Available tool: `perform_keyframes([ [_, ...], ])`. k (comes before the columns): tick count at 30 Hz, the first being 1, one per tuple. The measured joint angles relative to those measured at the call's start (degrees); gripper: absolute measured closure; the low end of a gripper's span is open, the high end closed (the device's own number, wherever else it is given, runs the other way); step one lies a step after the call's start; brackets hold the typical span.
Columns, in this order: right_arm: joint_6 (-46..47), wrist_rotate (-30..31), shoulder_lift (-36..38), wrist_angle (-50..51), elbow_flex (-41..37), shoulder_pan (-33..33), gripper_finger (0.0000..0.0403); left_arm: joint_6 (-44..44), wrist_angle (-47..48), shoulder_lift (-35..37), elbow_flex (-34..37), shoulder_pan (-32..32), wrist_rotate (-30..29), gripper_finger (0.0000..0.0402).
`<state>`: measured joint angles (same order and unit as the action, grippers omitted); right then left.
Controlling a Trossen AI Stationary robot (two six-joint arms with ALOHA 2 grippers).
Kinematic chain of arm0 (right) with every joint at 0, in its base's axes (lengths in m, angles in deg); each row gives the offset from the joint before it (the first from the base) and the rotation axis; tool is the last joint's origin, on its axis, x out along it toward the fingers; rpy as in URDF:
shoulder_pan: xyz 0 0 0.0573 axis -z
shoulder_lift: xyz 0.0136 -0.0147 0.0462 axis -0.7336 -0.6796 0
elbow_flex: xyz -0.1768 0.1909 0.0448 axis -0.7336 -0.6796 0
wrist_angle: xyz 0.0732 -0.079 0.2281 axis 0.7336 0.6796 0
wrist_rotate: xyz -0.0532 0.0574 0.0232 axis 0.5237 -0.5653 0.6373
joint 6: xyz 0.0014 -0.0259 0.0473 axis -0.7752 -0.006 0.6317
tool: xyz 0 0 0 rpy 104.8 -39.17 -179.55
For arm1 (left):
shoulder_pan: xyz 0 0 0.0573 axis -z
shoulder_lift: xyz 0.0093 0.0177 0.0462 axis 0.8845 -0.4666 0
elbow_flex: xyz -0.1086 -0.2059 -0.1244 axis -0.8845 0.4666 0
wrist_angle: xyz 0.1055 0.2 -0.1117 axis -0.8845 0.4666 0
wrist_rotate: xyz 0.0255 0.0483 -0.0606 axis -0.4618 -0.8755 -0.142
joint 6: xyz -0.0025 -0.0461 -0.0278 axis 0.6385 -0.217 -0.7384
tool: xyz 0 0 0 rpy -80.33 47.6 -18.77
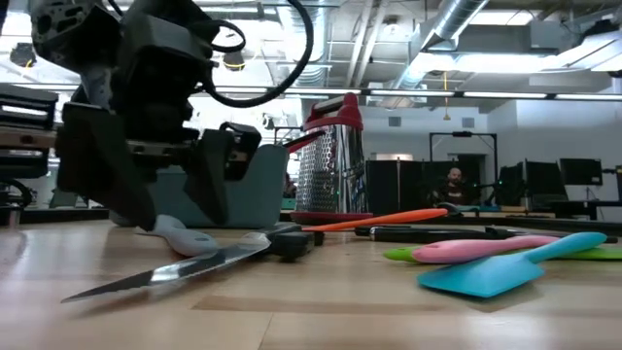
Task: Pick & Place Kitchen Items
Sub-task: Put the gray serving spoon into the blue bin
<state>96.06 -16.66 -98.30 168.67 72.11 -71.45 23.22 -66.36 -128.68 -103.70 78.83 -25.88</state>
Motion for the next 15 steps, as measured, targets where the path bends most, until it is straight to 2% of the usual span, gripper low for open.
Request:
perform_keyframes([
  [9,0.0,0.0,0.0,0.0,0.0,-0.1,0.0212,-0.2,-0.6,-4.3,-0.2,-0.6,0.8,0.0207],
  [12,0.0,0.0,0.0,0.0,0.0,-0.1,0.0212,-0.2,-0.5,-4.6,-0.2,-0.5,-0.8,0.0232],
  [15,-0.1,0.0,0.0,0.0,0.0,-0.1,0.0212,-0.1,-0.4,-4.6,-0.2,-0.5,-2.5,0.0275],
])
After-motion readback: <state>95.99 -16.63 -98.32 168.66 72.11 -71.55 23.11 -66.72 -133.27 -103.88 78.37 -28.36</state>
